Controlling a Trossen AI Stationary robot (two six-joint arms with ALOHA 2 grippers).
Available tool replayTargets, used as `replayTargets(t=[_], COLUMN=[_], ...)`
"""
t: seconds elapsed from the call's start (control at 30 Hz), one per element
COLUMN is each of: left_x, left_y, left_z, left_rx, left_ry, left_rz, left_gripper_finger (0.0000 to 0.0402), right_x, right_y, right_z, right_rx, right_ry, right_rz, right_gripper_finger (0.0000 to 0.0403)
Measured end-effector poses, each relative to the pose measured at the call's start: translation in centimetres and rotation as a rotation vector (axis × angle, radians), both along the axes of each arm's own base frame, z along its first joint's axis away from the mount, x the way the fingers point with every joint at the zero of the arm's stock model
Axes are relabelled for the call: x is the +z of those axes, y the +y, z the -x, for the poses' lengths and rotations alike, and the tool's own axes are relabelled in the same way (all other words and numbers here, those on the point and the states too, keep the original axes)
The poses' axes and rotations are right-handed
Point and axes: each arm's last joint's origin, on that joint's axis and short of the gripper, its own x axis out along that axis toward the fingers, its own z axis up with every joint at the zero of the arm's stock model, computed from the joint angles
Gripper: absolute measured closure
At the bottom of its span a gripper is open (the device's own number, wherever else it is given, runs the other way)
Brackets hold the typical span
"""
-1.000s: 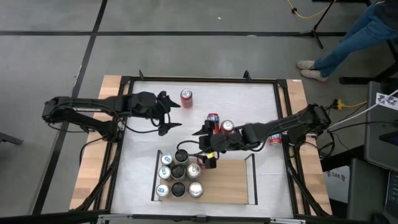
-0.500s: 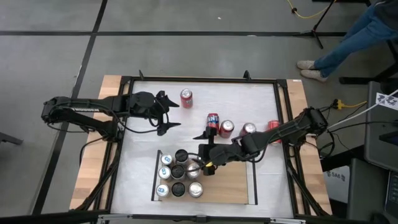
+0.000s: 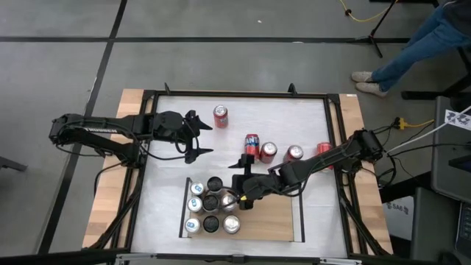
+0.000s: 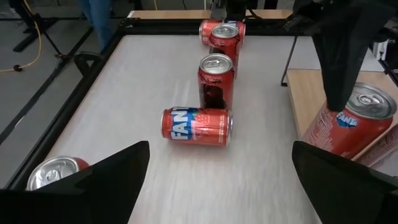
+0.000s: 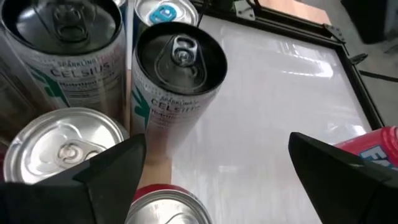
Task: Place canned beverage on shelf
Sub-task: Put the red soda can on the shelf aligned with the silver soda can
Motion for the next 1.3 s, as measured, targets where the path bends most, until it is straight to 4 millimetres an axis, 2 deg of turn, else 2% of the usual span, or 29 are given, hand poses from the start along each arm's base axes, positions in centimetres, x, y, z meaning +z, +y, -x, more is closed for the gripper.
replayTargets(t=[0.93, 1.3], left_x=[-0.01, -0.01], left_y=[0.01, 0.01], left_z=[0.00, 0.01], left_rx=[0.000, 0.000], left_ry=[0.001, 0.001], left_rz=[0.000, 0.000], left_gripper_finger=[0.0014, 0.0014], right_x=[-0.59, -0.52], right_y=[0.43, 0.37], right_z=[-0.09, -0.07], right_rx=[0.101, 0.088], right_ry=[0.053, 0.049], right_rz=[-0.078, -0.065], right_gripper_finger=[0.0020, 0.0020])
